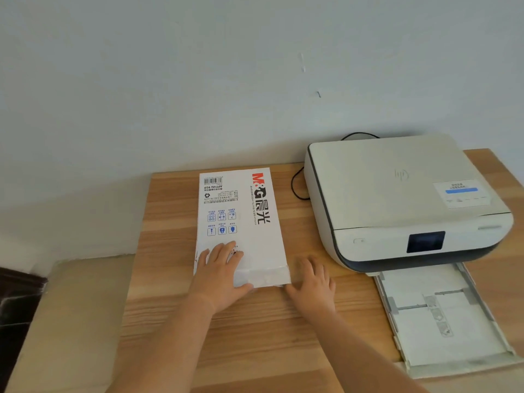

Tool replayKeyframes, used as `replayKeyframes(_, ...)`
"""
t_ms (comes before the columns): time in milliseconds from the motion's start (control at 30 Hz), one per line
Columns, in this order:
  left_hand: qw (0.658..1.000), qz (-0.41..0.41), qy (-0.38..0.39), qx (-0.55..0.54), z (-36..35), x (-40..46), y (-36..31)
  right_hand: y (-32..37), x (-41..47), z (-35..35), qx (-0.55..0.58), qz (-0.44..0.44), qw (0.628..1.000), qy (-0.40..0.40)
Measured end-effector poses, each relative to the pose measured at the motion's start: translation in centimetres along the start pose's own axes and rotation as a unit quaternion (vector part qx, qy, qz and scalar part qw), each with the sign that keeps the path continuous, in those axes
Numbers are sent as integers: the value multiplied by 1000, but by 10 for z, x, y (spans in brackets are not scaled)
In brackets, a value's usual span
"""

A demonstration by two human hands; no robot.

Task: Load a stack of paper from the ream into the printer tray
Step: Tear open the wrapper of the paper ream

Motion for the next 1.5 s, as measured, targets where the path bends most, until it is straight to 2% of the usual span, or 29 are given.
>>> replayKeyframes(200, 1000, -10, 10, -9, -7, 3, -13, 6, -3, 0, 8, 13, 1000, -9)
replayKeyframes(433, 993, -47, -76, -71, 12, 2, -6, 18, -5, 6, -8, 51, 999, -4)
replayKeyframes(633, 990, -44, -87, -100, 27, 11, -4, 56, 7, 15, -57, 179, 982, -9)
replayKeyframes(767, 993, -25, -87, -76, 35, 14, -5, 86, 20, 21, -80, 257, 963, 3)
replayKeyframes(867, 986, -25, -146, -82, 41, 7, 1, 98, 29, 28, -94, 264, 960, 14)
replayKeyframes(1000, 949, -50, -298, -93, 41, -20, 8, 104, 38, 38, -99, 251, 963, 12)
replayKeyframes(1067, 938, -76, -319, -108, 33, -35, 7, 106, 40, 41, -107, 244, 964, 22)
replayKeyframes(1133, 952, -70, -275, -115, 19, -44, 6, 107, 40, 42, -112, 239, 964, 28)
replayKeyframes(1233, 980, -25, -167, -105, 7, -46, 7, 109, 38, 43, -106, 234, 966, 34)
replayKeyframes(1367, 984, 24, -129, -120, 10, -37, 9, 111, 36, 42, -100, 232, 967, 37)
replayKeyframes(1500, 991, 37, -90, -96, 13, -20, 8, 110, 34, 42, -90, 232, 968, 40)
Point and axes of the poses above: each hand's wrist, its own x-axis towards the middle knuckle, its own z-axis out of the back of the hand, y = z × x, the point moved 3 cm from there along x, towards the middle knuckle, and after that the axes turned 5 degrees about z, right-handed, at the moved point
